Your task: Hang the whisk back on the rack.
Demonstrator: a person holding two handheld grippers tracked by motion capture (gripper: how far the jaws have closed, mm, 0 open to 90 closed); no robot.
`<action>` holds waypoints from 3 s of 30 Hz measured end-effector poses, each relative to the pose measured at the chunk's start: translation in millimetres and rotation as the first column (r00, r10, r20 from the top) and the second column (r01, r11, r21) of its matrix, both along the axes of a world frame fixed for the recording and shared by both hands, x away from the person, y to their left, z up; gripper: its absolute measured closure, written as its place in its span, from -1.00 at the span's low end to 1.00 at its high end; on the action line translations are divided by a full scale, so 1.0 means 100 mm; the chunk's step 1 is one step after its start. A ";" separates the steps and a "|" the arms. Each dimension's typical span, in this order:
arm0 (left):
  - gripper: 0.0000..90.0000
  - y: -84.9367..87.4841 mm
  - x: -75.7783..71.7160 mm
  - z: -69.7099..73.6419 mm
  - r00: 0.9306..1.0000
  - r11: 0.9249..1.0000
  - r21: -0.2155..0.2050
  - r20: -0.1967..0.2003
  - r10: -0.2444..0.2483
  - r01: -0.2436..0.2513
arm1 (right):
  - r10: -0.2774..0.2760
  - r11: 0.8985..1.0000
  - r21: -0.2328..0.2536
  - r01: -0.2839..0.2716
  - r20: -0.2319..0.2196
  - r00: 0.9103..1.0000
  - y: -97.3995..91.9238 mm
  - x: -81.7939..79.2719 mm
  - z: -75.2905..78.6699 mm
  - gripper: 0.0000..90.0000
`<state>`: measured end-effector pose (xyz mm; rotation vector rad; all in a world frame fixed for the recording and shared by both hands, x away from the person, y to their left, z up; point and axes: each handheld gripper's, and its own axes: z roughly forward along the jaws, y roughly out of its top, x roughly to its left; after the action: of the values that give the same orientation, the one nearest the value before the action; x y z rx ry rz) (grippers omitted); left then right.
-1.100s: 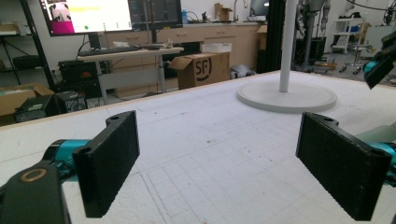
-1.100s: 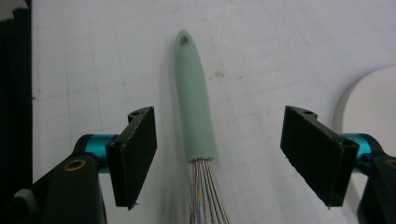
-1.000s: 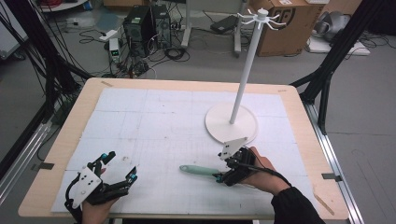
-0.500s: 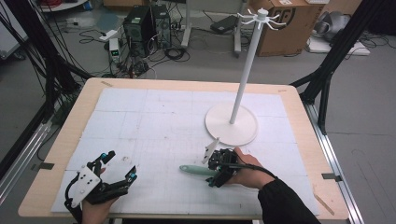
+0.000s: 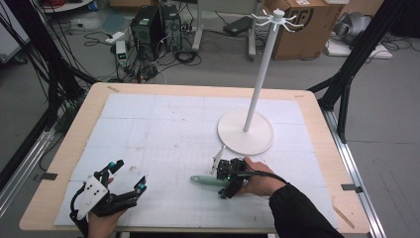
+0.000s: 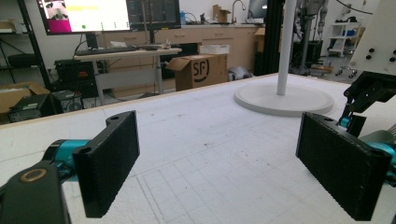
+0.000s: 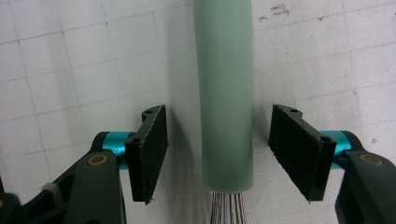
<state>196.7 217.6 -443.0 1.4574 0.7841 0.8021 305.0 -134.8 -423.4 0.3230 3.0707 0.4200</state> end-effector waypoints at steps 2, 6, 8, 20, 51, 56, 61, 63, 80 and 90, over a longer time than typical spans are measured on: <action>-0.69 0.00 0.00 0.00 1.000 1.000 0.002 0.000 -0.002 0.002 | -0.003 1.000 0.003 0.003 -0.002 1.000 -0.01 0.00 0.00 -0.14; -0.69 0.00 0.00 0.00 1.000 1.000 0.001 -0.003 -0.002 0.002 | 0.000 1.000 0.024 0.000 -0.002 1.000 -0.03 0.00 0.01 0.13; -0.69 -0.01 0.00 0.00 1.000 1.000 0.002 -0.004 -0.002 0.002 | 0.006 0.999 0.032 -0.006 -0.006 1.000 -0.03 0.02 0.01 0.24; -0.69 0.00 0.01 0.00 1.000 1.000 0.004 -0.004 0.001 -0.001 | 0.005 0.997 0.078 0.006 -0.144 0.990 -0.10 0.22 0.01 0.53; -0.69 -0.01 0.02 -0.02 1.000 1.000 0.009 -0.013 0.009 -0.009 | -0.112 0.786 0.606 0.126 -0.062 0.992 -1.01 0.48 1.06 0.54; -0.69 -0.01 0.03 -0.02 1.000 1.000 0.015 -0.014 0.010 -0.010 | -0.146 0.722 0.676 0.143 -0.053 0.988 -1.20 0.54 1.27 0.54; -0.68 -0.02 0.03 -0.03 1.000 1.000 0.011 -0.016 0.008 -0.008 | -0.163 0.683 0.718 0.133 -0.027 0.986 -1.32 0.55 1.48 0.54; -0.69 -0.02 0.03 -0.03 1.000 1.000 0.010 -0.016 0.009 -0.009 | -0.172 0.676 0.726 0.130 -0.016 0.985 -1.34 0.54 1.51 0.54; -0.68 -0.07 0.04 -0.04 1.000 1.000 0.021 -0.022 -0.009 0.009 | -0.290 0.514 0.851 0.103 0.060 0.955 -1.68 0.63 2.08 0.54; -0.68 -0.07 0.05 -0.04 1.000 1.000 0.022 -0.024 -0.008 0.008 | -0.368 0.476 0.872 0.117 0.076 0.927 -1.98 0.62 2.28 0.54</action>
<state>201.3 210.6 -447.1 1.4911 0.7894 0.7901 366.7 -333.0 -195.5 0.6417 2.2243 1.7992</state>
